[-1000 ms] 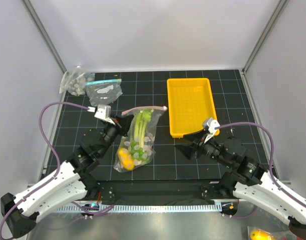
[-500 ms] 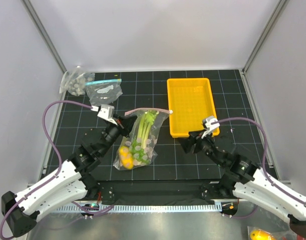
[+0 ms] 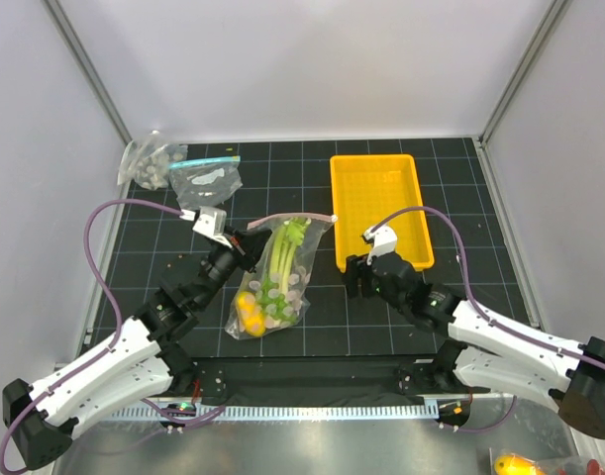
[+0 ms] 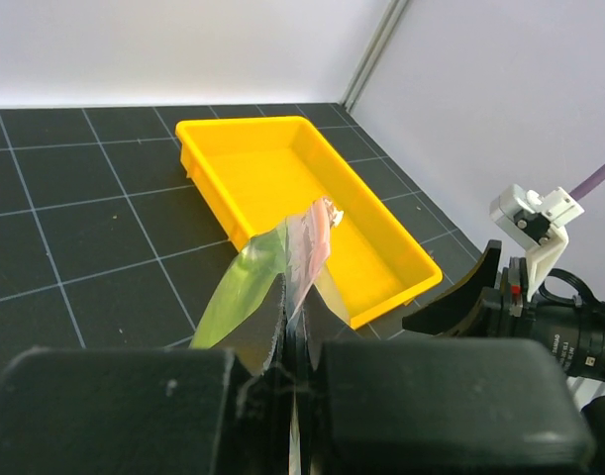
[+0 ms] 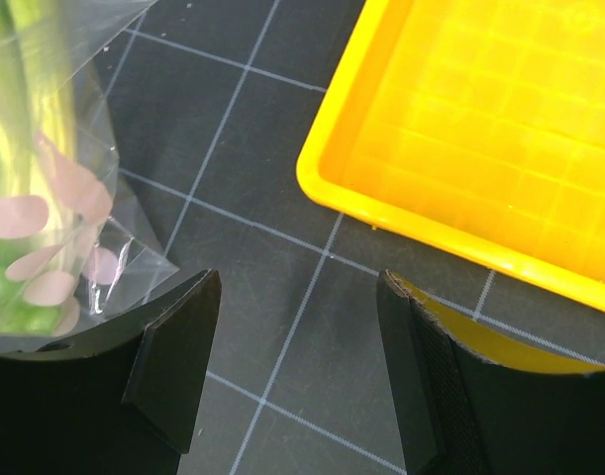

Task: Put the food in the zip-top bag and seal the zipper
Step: Place the zipper food storage bag at the center of the board.

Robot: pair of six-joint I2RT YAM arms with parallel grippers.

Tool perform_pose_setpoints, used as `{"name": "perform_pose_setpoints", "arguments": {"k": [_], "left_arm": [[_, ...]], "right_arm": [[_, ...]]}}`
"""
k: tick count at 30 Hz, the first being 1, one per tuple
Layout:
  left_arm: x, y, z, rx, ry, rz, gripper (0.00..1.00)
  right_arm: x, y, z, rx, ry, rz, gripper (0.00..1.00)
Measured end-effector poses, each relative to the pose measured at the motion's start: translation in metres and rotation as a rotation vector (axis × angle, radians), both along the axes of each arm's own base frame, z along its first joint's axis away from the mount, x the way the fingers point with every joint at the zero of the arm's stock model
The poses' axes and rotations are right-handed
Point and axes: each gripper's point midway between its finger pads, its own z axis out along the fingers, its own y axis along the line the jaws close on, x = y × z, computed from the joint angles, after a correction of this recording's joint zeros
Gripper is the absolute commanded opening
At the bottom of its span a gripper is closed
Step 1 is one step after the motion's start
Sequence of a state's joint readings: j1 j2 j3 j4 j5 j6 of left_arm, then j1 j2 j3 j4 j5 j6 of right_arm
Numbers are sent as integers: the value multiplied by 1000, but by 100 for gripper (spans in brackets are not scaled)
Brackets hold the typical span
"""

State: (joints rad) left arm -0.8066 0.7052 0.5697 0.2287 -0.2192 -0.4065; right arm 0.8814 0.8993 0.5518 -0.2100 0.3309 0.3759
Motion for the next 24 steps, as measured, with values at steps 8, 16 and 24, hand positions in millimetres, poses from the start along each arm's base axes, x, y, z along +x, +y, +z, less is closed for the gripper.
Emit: {"name": "perform_pose_setpoints", "arguments": {"k": [8,16,24], "left_arm": [[-4,-5,1,1,-7,-34,2],[3,-9,-7,19,8,-24,0],[36,-47,-41,153,45,-57,0]], "right_arm": [[9,-8,-18,-77,23,-69,71],[18,-13,-10,-67,-17,-126,74],[18,-44,23,33,-149,-248,74]]}}
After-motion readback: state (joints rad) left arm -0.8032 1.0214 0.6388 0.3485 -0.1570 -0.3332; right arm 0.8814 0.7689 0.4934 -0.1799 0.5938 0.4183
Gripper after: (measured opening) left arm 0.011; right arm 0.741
